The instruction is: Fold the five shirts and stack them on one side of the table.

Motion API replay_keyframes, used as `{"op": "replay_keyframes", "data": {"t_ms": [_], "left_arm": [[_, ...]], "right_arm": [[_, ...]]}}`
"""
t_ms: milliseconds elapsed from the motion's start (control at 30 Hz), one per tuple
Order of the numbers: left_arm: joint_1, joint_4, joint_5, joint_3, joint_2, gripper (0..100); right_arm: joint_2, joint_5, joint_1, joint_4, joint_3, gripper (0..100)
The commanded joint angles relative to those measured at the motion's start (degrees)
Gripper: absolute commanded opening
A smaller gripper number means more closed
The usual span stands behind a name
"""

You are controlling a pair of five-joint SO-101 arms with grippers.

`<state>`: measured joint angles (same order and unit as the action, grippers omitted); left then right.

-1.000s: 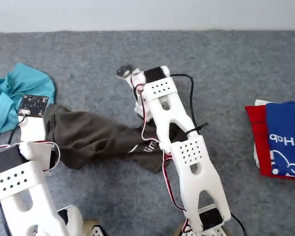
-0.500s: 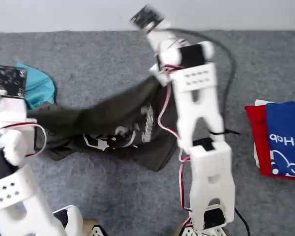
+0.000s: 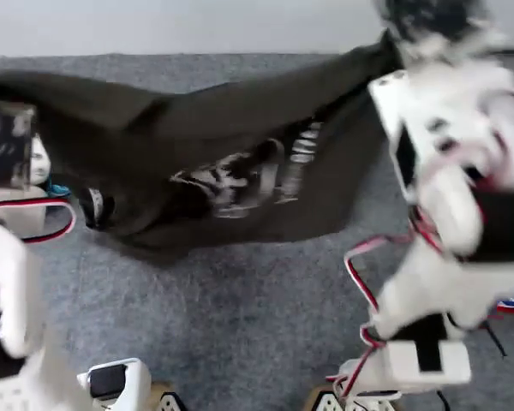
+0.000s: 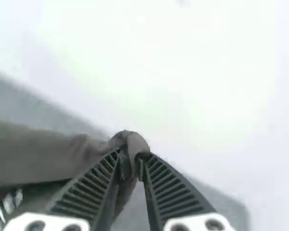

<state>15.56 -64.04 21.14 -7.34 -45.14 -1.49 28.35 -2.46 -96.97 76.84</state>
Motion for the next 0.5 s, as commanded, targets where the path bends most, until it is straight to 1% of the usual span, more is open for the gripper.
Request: {"op": "replay_keyframes", "data": {"t_ms": [0, 100, 233, 467], "left_arm": [[-0.53, 5.36, 0.79, -6.37, -0.62, 1], [-0.53, 6.68, 5.45, -9.36, -0.62, 1], [-0.53, 7.21, 8.7, -13.58, -0.62, 1], [-0.53, 7.21, 9.23, -23.34, -0.79, 1]], "right_arm": [[-5.41, 0.44, 3.03, 3.74, 1.49, 1.1], [-7.52, 0.53, 5.14, 3.65, 1.76, 1.1], [-11.21, 0.53, 8.31, 3.38, 1.58, 1.1], [-19.3, 1.49, 9.27, 3.38, 1.49, 1.1]]}}
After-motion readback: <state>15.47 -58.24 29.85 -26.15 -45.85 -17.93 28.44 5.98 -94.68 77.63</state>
